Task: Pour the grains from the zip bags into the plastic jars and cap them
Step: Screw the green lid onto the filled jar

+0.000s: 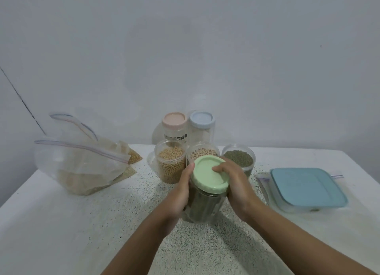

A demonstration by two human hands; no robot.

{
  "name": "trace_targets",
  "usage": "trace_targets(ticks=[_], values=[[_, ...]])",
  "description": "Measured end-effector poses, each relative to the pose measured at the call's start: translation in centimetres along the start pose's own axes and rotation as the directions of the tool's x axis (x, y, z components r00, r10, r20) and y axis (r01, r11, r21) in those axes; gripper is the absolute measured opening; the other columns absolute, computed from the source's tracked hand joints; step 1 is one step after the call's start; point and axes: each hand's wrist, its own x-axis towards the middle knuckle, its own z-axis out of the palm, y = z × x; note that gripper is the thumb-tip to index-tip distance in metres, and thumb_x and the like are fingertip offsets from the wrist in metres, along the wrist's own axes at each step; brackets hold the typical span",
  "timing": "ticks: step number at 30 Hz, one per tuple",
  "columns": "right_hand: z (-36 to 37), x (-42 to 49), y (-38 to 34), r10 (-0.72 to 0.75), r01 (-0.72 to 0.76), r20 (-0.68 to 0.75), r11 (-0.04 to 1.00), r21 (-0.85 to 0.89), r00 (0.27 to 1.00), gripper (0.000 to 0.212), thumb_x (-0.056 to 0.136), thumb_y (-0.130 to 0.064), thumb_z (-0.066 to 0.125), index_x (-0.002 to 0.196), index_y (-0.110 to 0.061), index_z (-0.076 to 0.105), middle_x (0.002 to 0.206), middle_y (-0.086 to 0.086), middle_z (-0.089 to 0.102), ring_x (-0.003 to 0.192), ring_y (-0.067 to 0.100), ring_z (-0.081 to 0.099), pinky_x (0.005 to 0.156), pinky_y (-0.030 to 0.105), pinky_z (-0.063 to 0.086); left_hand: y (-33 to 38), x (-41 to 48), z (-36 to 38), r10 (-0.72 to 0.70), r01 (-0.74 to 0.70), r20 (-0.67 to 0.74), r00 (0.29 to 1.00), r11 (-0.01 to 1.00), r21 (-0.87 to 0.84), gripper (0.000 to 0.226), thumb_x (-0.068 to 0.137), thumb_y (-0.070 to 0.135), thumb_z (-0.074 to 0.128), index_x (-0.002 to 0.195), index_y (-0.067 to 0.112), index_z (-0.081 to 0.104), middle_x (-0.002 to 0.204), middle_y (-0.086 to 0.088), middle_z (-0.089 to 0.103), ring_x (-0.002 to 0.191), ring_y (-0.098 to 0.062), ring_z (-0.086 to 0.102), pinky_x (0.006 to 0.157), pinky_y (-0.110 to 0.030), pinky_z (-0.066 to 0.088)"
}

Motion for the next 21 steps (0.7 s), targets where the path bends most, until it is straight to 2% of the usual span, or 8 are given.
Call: trace_targets(ticks=[2, 4, 8, 10, 12, 15, 18, 21], values=[[-0.5, 0.0, -2.7, -0.045, 0.045, 0.02, 0.999, -0.012, 0.999, 0.02, 0.073, -0.024, 0.06, 0.088, -0.021, 0.073, 0.09, 0.0, 0.071, 0.09, 0.021, 0.064, 0.067, 0.034, 0.045, 2.5, 0.7, 1.1, 0.035, -0.035, -0.014, 0.999, 0.999, 0.012, 0.073, 0.076, 0.094, 0.033, 0.127, 0.051, 0.062, 0.128, 0.017, 0.069, 0.12, -0.004, 0.062, 0.104, -0.042, 0.048], [-1.5, 0.1, -5.9, -0.078, 0.079, 0.037, 0.997, -0.006, 0.996, 0.017, 0.077, -0.023, 0.057, 0.09, -0.017, 0.066, 0.087, 0.005, 0.063, 0.084, 0.022, 0.059, 0.06, 0.031, 0.042, 4.7, 2.9, 1.7, 0.11, -0.112, -0.099, 0.989, 0.994, -0.02, 0.08, 0.077, 0.094, 0.042, 0.134, 0.041, 0.061, 0.143, 0.001, 0.062, 0.133, -0.022, 0.057, 0.113, -0.052, 0.042], [-3.6, 1.6, -10.9, -0.175, 0.175, 0.036, 0.985, 0.017, 0.984, 0.01, 0.089, -0.021, 0.059, 0.093, -0.015, 0.065, 0.09, 0.009, 0.063, 0.088, 0.026, 0.06, 0.078, 0.04, 0.04, 7.4, 6.2, 1.6, 0.196, -0.201, -0.056, 0.979, 0.974, -0.102, 0.078, 0.043, 0.09, 0.068, 0.102, 0.039, 0.07, 0.142, -0.002, 0.061, 0.112, -0.017, 0.067, 0.111, -0.045, 0.045], [-4.7, 2.8, -12.8, -0.219, 0.219, 0.039, 0.976, 0.008, 0.975, 0.016, 0.084, -0.025, 0.061, 0.096, -0.015, 0.065, 0.092, 0.01, 0.062, 0.088, 0.026, 0.06, 0.079, 0.041, 0.038, 10.2, 6.5, 3.3, 0.154, -0.154, 0.002, 0.988, 0.988, 0.016, 0.08, 0.056, 0.096, 0.06, 0.12, 0.048, 0.067, 0.142, 0.006, 0.062, 0.121, -0.014, 0.063, 0.112, -0.052, 0.041], [-5.3, 4.0, -14.2, -0.254, 0.253, 0.029, 0.967, 0.008, 0.967, 0.012, 0.088, -0.021, 0.06, 0.097, -0.014, 0.064, 0.092, 0.011, 0.06, 0.088, 0.026, 0.058, 0.076, 0.039, 0.038, 12.2, 6.4, 3.8, 0.162, -0.175, 0.123, 0.979, 0.979, 0.104, 0.079, 0.06, 0.102, 0.045, 0.124, 0.059, 0.062, 0.133, 0.016, 0.067, 0.129, -0.013, 0.058, 0.111, -0.057, 0.039], [-6.2, 6.1, -15.7, -0.304, 0.304, 0.011, 0.953, 0.004, 0.952, 0.007, 0.091, -0.018, 0.059, 0.087, -0.013, 0.063, 0.085, 0.009, 0.057, 0.083, 0.024, 0.055, 0.067, 0.035, 0.038, 15.0, 7.9, 4.3, 0.159, -0.176, 0.112, 0.981, 0.971, 0.161, 0.076, 0.068, 0.095, 0.04, 0.129, 0.054, 0.06, 0.128, 0.017, 0.069, 0.127, -0.011, 0.059, 0.11, -0.057, 0.041], [-7.2, 8.3, -16.8, -0.336, 0.336, -0.023, 0.942, -0.021, 0.941, 0.022, 0.096, -0.012, 0.055, 0.076, -0.014, 0.063, 0.078, 0.005, 0.059, 0.078, 0.022, 0.055, 0.066, 0.033, 0.04, 16.8, 9.8, 4.8, 0.187, -0.21, 0.12, 0.975, 0.953, 0.217, 0.077, 0.074, 0.087, 0.04, 0.135, 0.043, 0.059, 0.131, 0.013, 0.068, 0.124, -0.008, 0.059, 0.116, -0.051, 0.039], [-8.2, 11.0, -17.3, -0.354, 0.352, -0.029, 0.934, -0.069, 0.935, 0.021, 0.097, -0.013, 0.055, 0.081, -0.009, 0.068, 0.082, 0.007, 0.065, 0.081, 0.022, 0.06, 0.073, 0.036, 0.045, 18.5, 11.7, 5.4, 0.235, -0.24, 0.055, 0.97, 0.914, 0.327, 0.042, 0.097, 0.07, 0.034, 0.118, 0.044, 0.059, 0.123, 0.017, 0.068, 0.12, -0.004, 0.06, 0.119, -0.041, 0.036]])
